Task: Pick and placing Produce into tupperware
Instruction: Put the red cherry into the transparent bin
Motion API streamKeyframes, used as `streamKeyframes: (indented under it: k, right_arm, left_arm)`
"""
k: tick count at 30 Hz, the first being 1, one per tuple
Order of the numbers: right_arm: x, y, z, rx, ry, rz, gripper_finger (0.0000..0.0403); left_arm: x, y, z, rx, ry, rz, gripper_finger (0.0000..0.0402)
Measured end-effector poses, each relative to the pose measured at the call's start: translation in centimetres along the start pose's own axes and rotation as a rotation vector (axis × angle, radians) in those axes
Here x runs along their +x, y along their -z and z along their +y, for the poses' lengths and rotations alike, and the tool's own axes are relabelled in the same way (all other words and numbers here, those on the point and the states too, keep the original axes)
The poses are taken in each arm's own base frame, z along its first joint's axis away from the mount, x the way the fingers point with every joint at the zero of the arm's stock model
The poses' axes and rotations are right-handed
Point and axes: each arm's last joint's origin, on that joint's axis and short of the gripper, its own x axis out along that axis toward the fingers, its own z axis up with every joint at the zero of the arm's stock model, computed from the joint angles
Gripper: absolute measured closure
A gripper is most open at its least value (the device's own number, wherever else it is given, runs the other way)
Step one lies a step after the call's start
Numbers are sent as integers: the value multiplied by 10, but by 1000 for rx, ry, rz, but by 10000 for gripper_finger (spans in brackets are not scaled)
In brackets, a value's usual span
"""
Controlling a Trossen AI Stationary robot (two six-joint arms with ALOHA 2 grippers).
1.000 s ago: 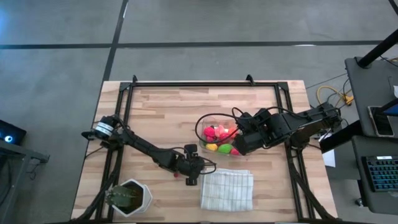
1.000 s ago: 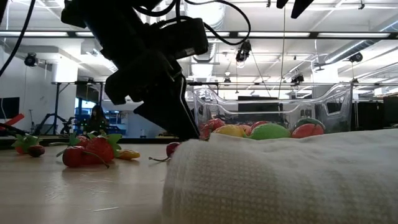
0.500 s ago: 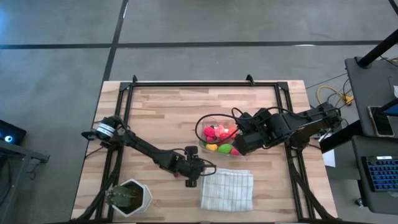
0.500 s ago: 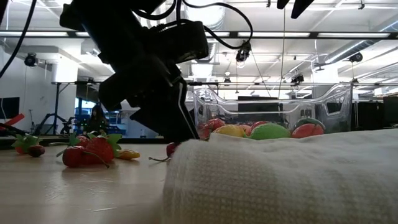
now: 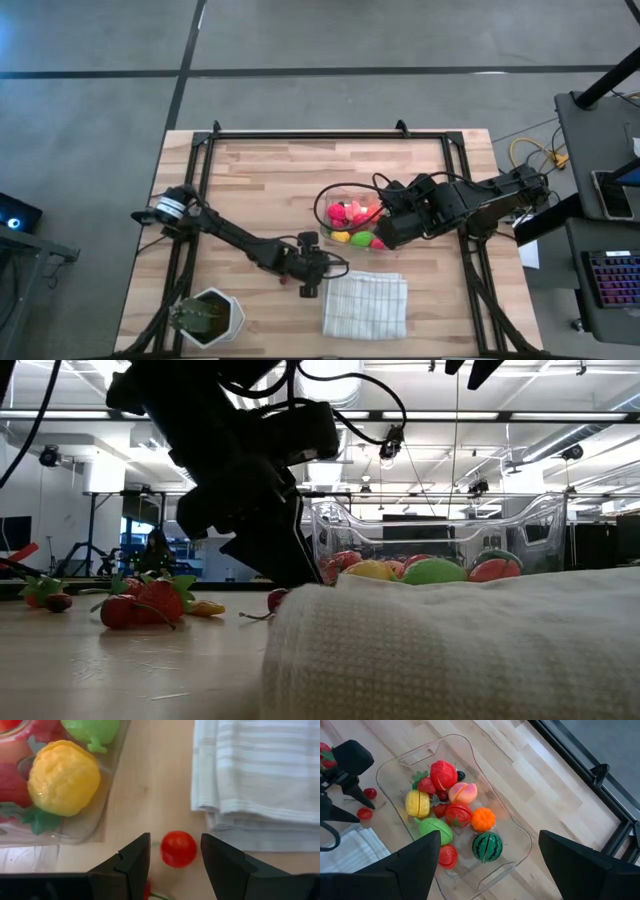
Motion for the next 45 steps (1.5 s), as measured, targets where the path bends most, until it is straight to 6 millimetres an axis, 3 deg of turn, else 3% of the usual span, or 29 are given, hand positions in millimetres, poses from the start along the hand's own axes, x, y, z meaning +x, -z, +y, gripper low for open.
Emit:
streamKeyframes:
  k: [12, 26, 37, 45]
  right_arm:
    - [0, 0, 0, 1, 0, 0, 74]
    - [0, 0, 0, -3, 2, 1, 74]
    - [0, 0, 0, -6, 2, 1, 74]
    - [0, 0, 0, -10, 2, 1, 74]
  left_arm:
    - [13, 4, 1, -16, 65, 30, 240]
    - [12, 2, 1, -42, 61, 25, 241]
    - [13, 2, 1, -43, 74, 28, 314]
    - [-1, -6, 6, -33, 37, -2, 299]
